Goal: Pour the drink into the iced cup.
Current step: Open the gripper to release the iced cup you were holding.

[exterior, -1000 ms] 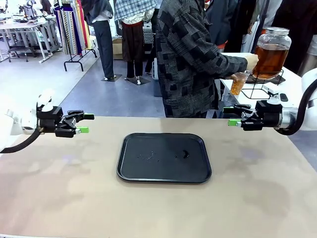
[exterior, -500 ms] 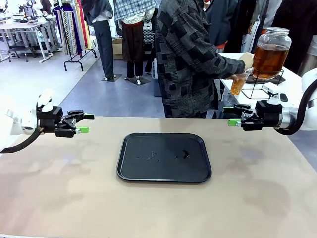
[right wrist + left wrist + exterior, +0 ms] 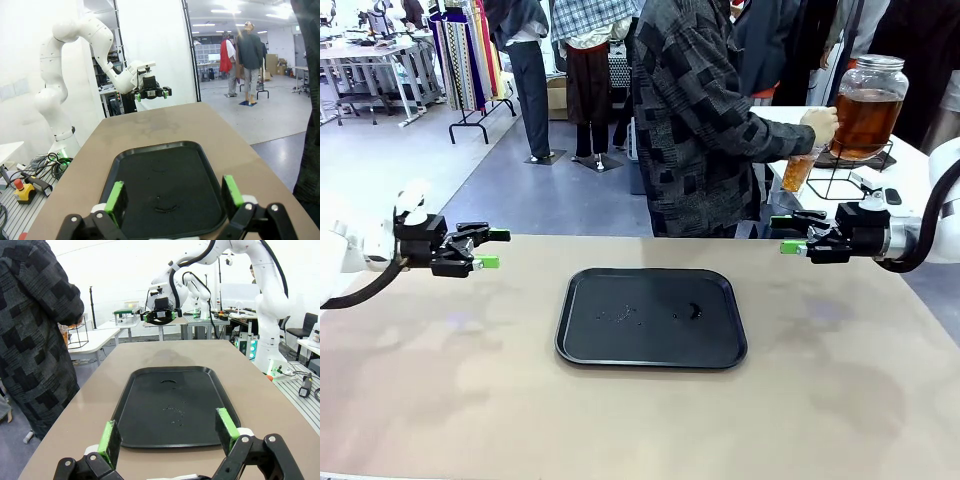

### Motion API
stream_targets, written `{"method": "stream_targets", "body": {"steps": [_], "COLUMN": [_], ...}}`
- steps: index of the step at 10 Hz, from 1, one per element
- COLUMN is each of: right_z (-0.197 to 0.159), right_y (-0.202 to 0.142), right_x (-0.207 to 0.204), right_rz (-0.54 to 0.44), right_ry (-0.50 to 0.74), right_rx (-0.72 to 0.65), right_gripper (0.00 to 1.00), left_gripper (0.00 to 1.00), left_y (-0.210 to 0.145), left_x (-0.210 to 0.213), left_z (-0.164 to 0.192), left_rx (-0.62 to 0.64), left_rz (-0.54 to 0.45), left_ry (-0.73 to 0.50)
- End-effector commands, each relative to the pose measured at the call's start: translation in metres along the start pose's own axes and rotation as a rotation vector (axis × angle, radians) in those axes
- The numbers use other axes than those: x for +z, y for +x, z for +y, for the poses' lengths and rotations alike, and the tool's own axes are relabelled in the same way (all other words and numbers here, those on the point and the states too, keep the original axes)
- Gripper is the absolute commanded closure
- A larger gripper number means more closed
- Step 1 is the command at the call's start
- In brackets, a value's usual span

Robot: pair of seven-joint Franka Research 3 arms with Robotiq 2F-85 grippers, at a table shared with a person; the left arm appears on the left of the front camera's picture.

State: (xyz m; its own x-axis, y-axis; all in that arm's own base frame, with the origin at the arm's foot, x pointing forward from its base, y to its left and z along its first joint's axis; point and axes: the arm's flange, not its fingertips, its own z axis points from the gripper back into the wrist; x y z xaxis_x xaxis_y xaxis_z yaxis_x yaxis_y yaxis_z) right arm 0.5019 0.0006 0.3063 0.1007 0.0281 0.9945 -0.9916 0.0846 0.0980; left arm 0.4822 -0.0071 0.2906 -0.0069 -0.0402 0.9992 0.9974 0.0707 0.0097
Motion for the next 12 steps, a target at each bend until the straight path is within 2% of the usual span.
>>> {"method": "stream_targets", "body": {"steps": [1, 12], "right_z": [0.0008, 0.0008], "right_y": [0.0026, 0.0026], "right_x": [0.0001, 0.0001], "right_rz": [-0.007, -0.007], "right_ry": [0.005, 0.005], "right_rx": [0.004, 0.004], "right_gripper": [0.00, 0.00], "left_gripper": [0.00, 0.00], "left_y": [0.0023, 0.0023], "left_x": [-0.0002, -0.0002], "left_z": [-0.0003, -0.0003], "left_rx": [0.007, 0.007], "left_rz": [0.002, 0.002], "left_ry": [0.001, 0.001]}}
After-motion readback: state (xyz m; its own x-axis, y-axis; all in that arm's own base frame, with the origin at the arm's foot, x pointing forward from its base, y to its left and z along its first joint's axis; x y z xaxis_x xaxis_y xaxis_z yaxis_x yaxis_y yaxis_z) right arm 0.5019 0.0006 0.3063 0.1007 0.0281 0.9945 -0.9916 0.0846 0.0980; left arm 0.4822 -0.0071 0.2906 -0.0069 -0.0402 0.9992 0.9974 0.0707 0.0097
